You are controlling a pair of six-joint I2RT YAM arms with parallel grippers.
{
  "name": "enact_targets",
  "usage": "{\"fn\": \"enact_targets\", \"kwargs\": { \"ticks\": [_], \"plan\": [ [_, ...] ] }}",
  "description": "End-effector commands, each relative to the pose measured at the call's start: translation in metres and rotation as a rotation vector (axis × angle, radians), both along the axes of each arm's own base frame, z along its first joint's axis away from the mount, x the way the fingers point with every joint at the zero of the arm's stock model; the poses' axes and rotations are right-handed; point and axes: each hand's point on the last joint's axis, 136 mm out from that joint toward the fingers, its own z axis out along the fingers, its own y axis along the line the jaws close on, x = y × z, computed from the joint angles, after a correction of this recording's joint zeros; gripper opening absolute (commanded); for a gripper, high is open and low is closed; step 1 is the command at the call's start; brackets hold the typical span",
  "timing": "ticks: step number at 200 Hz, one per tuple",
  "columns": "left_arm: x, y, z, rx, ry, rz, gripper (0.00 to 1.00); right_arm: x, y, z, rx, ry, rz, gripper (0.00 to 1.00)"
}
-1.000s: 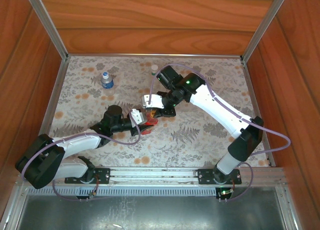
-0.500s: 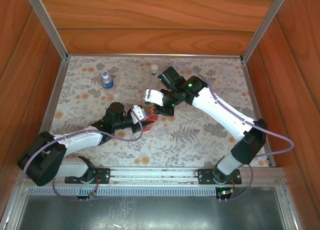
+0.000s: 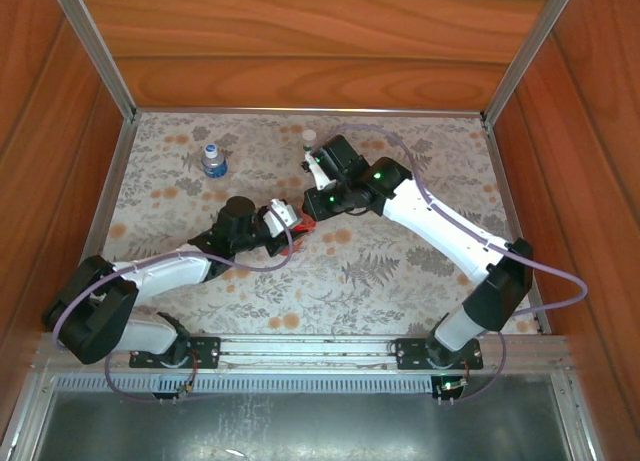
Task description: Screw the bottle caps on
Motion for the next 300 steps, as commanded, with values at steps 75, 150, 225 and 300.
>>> {"fn": "enact_targets", "kwargs": {
  "ticks": [75, 150, 225, 300],
  "plan": [
    [-0.026, -0.008, 0.002, -0.007, -0.041, -0.134, 0.49, -0.04, -0.036, 0.029, -0.181, -0.648, 1.021, 0.61],
    [-0.037, -0.01, -0.001, -0.008, -0.036, -0.192, 0.5, -0.037, -0.025, 0.019, -0.207, -0.581, 1.294, 0.58],
    [-0.038, -0.008, 0.002, -0.014, -0.044, -0.196, 0.5, -0.047, -0.016, 0.007, -0.181, -0.493, 1.36, 0.5],
    [-0.039, -0.007, 0.005, -0.022, -0.05, -0.199, 0.5, -0.041, -0.013, 0.002, -0.203, -0.482, 1.343, 0.39]
  ]
}}
